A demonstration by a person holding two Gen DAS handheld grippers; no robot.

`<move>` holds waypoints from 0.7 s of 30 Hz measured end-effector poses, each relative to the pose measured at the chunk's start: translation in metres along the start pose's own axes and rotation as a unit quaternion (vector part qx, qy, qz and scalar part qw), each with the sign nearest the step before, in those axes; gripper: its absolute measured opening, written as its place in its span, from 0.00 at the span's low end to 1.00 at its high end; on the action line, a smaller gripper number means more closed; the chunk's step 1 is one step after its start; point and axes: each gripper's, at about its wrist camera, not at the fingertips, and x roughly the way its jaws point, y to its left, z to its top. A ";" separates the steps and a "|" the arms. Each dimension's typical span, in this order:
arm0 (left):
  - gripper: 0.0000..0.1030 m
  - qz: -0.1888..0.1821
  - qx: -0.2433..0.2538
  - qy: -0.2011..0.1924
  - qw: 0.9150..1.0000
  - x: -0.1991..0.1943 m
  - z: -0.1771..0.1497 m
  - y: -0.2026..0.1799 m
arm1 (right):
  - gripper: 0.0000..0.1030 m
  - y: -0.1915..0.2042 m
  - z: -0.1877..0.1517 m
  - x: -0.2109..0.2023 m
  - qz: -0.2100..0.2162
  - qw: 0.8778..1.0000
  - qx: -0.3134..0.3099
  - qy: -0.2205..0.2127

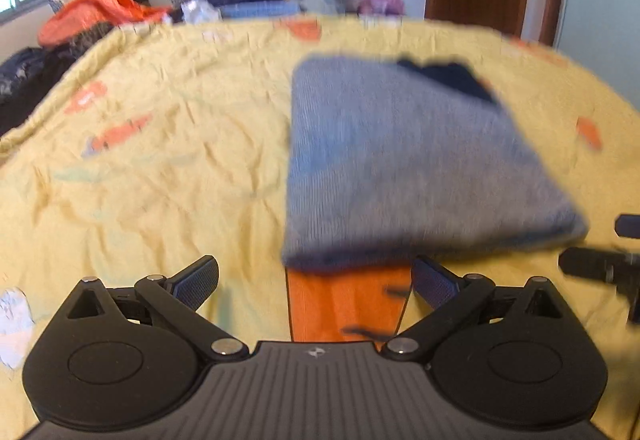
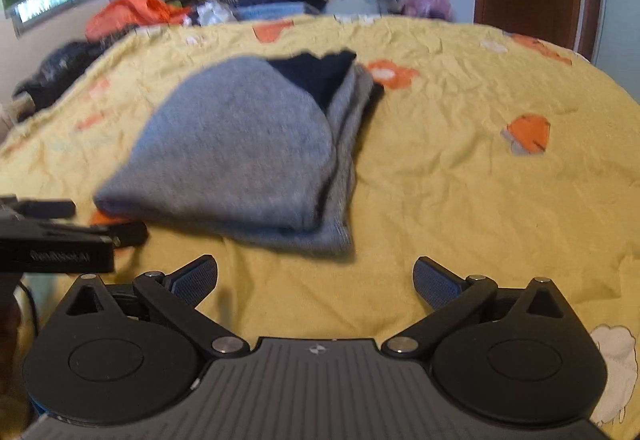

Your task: Fold small clothes

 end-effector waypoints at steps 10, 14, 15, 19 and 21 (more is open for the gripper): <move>1.00 -0.025 0.023 -0.050 0.998 0.013 0.057 -0.015 | 0.99 -0.040 0.123 0.038 0.068 0.993 0.086 -0.043; 1.00 -0.019 0.018 -0.049 0.998 0.034 0.080 -0.007 | 0.91 -0.064 0.153 0.085 0.082 0.987 0.138 -0.021; 1.00 -0.021 0.015 -0.044 0.999 0.038 0.083 -0.005 | 0.87 -0.067 0.160 0.095 0.080 0.987 0.135 -0.020; 1.00 -0.056 0.002 -0.028 0.998 0.053 0.082 -0.006 | 0.82 -0.064 0.176 0.133 0.083 0.990 0.114 -0.002; 1.00 -0.063 0.012 -0.021 0.998 0.060 0.077 -0.013 | 0.79 -0.059 0.181 0.153 0.082 0.990 0.112 0.022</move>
